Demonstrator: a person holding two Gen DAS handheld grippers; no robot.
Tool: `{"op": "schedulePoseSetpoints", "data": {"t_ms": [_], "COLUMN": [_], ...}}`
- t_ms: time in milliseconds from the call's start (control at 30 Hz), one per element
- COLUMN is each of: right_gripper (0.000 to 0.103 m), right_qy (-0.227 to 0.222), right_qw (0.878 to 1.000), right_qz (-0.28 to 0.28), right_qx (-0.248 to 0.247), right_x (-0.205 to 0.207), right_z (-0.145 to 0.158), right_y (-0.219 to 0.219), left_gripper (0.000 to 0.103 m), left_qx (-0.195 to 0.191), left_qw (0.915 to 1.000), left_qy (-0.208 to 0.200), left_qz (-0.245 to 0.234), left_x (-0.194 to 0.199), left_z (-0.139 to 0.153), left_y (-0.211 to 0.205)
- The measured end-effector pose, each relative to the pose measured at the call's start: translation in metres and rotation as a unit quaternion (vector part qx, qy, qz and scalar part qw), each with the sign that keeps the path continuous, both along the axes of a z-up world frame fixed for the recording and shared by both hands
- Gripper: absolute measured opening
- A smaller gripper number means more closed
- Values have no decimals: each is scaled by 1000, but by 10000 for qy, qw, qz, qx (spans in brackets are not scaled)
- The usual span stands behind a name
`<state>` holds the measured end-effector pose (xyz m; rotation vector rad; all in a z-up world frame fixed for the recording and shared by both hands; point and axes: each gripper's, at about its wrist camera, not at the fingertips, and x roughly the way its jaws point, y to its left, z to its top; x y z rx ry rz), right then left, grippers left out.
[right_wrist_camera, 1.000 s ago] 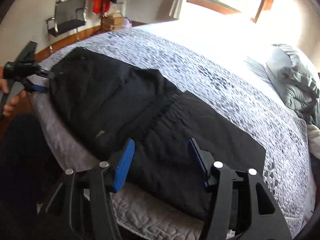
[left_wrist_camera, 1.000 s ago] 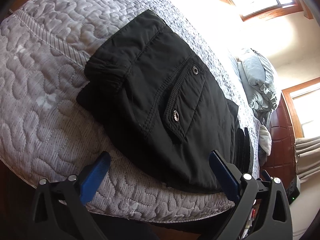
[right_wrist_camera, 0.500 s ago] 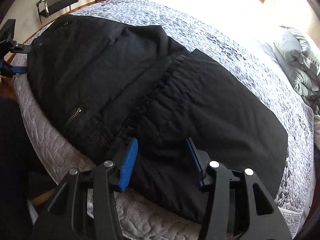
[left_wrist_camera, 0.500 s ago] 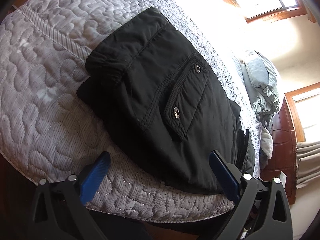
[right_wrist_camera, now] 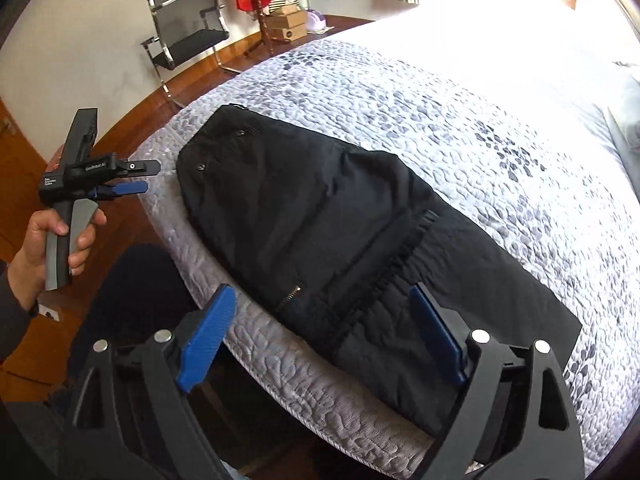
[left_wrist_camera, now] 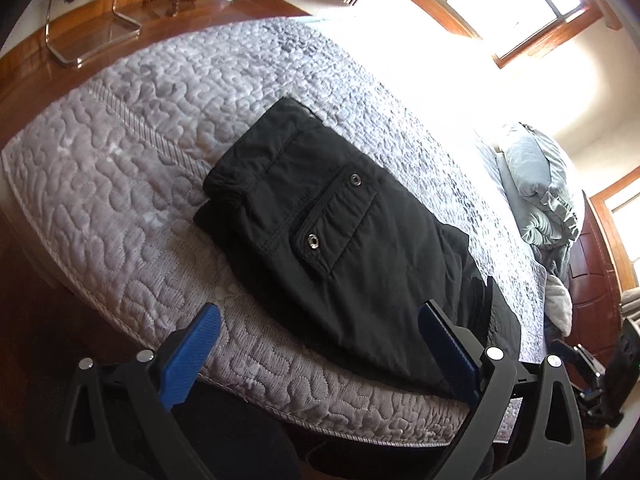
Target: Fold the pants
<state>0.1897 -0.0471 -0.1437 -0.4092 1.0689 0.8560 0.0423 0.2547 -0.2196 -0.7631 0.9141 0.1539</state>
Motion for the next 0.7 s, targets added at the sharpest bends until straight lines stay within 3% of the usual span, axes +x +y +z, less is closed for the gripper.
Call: {"op": "schedulePoseSetpoints", "data": {"t_ms": [200, 300, 533, 700], "right_gripper": [89, 89, 90, 90], "right_qy": [157, 326, 794, 1035], "right_qw": [9981, 9962, 9882, 9768], "right_qz": [451, 655, 1148, 1616], "right_qx": [-393, -474, -633, -951], "right_x": [26, 47, 109, 145], "right_z": [19, 24, 13, -11], "right_y": [38, 64, 142, 207], "left_gripper": [99, 99, 99, 99], "left_qx": [890, 1137, 1155, 901], "left_qw": [9960, 9935, 9931, 9954], "left_qy": [-22, 18, 174, 293], "left_qz": [15, 66, 133, 159], "left_x": [-10, -10, -3, 8], "left_z": [34, 43, 41, 28], "left_y": [-17, -17, -12, -2]}}
